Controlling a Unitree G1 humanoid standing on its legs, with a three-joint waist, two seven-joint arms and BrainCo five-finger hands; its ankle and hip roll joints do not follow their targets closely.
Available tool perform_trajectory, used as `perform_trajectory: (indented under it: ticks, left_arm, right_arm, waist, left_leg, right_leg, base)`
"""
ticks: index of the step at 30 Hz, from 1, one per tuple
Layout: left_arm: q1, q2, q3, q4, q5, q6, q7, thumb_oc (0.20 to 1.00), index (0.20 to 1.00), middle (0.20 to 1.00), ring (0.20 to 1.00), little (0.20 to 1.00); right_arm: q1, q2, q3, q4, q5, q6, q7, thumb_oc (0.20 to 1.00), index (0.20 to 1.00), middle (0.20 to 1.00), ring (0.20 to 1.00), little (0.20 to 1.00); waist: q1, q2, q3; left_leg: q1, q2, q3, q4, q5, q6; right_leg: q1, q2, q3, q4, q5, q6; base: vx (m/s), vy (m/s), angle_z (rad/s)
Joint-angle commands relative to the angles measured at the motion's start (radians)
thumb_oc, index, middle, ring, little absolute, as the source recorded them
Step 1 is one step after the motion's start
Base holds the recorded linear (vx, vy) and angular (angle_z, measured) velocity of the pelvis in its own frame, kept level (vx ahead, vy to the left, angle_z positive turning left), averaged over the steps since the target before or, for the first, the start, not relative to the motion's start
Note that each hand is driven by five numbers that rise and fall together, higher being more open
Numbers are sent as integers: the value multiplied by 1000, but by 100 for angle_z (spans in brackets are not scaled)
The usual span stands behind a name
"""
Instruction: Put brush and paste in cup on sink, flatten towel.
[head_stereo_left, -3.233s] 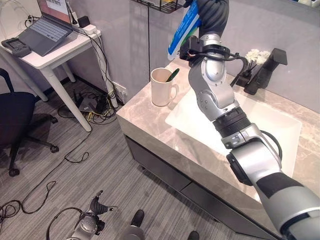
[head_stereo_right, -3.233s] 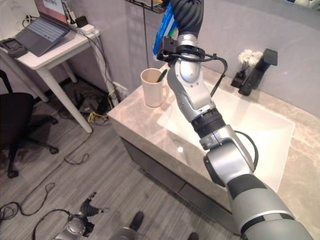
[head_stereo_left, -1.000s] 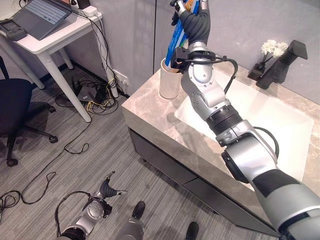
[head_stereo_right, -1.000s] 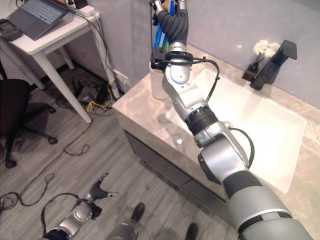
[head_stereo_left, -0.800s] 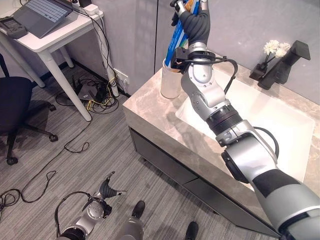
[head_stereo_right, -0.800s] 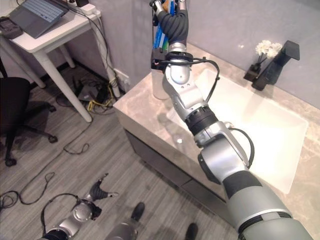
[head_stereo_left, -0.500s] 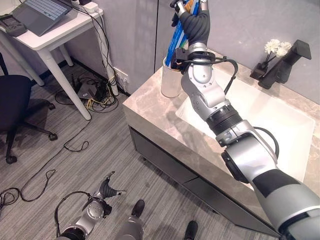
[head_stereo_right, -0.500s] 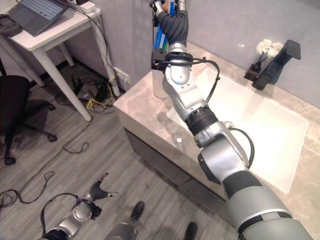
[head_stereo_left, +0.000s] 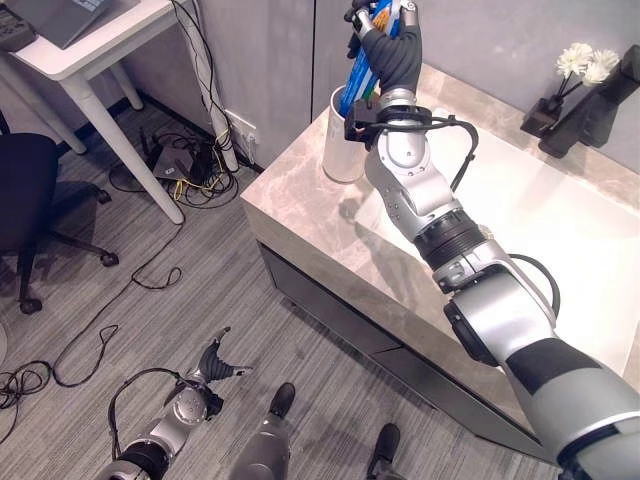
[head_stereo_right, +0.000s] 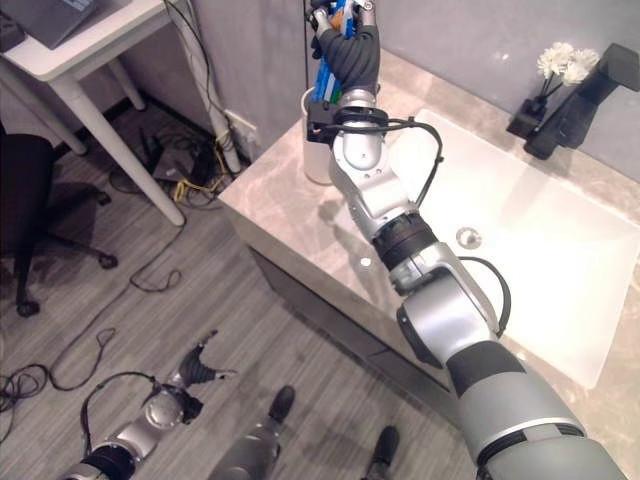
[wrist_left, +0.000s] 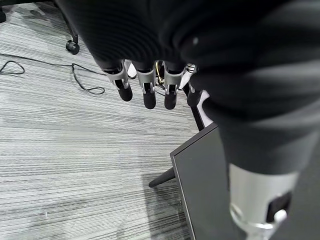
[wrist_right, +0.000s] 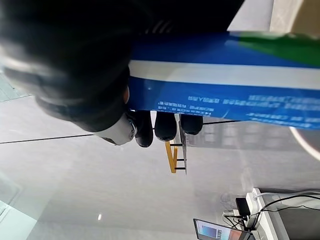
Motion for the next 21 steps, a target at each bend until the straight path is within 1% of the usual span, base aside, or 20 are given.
perform_trajectory:
  ticks: [1,3,4,5,6,7,8,21]
  left_arm:
    - [-16,37,-6,-25,16,-36,23,1000,1000,1000,1000,1000]
    - [-19,39,-5,-32,20,-36,24,1000,1000,1000,1000,1000]
    - [-20,41,-2,-36,20,-35,25,1000,1000,1000,1000,1000]
    - [-20,42,-1,-38,20,-35,25,1000,1000,1000,1000,1000]
    - [-19,41,0,-40,19,-35,26,1000,1000,1000,1000,1000]
    - [-17,42,0,-43,17,-36,25,1000,1000,1000,1000,1000]
    - [-16,42,1,-45,17,-35,24,1000,1000,1000,1000,1000]
    - [-35,40,-3,-14,39,-23,28,1000,1000,1000,1000,1000]
  right_arm:
    - [-109,-69,21,-38,-28,-40,-3,200,200,200,200,200]
    - [-108,-71,22,-50,-31,-42,-1,200,200,200,200,200]
    - [-105,-73,21,-60,-31,-44,0,385,385,385,385,385]
    - [-104,-73,21,-64,-30,-45,0,501,501,501,501,501]
    - [-103,-73,22,-66,-30,-46,0,740,740,740,740,740]
    - [-102,-72,19,-65,-31,-46,-3,956,956,956,956,956]
    - [-101,-71,19,-66,-32,-47,-4,1000,1000,1000,1000,1000]
    - [-89,-51,6,-77,-33,-51,-13,1000,1000,1000,1000,1000]
  waist:
    - [35,7,28]
    - [34,6,30]
    - [32,6,32]
    - [31,5,33]
    - [30,4,33]
    - [29,3,34]
    - [29,3,34]
    - [19,-10,27]
  left_leg:
    - [87,-3,30,-135,34,11]
    - [87,-3,30,-135,36,10]
    - [87,-3,28,-135,36,11]
    - [87,-3,29,-135,34,11]
    - [88,-3,30,-135,34,11]
    - [87,-2,32,-135,33,11]
    - [86,-2,33,-135,34,11]
    - [100,9,44,-135,28,13]
  right_leg:
    - [132,-67,53,-1,267,97]
    - [131,-66,50,-1,267,97]
    - [131,-66,52,-1,270,97]
    - [131,-65,53,-1,272,97]
    - [130,-64,53,-1,270,97]
    - [129,-63,55,-1,268,97]
    - [127,-63,55,-1,266,97]
    - [132,-56,67,-1,247,97]
  base:
    - [0,0,0]
    - [0,0,0]
    - [0,0,0]
    - [0,0,0]
    - [0,0,0]
    - [0,0,0]
    - [0,0,0]
    - [0,0,0]
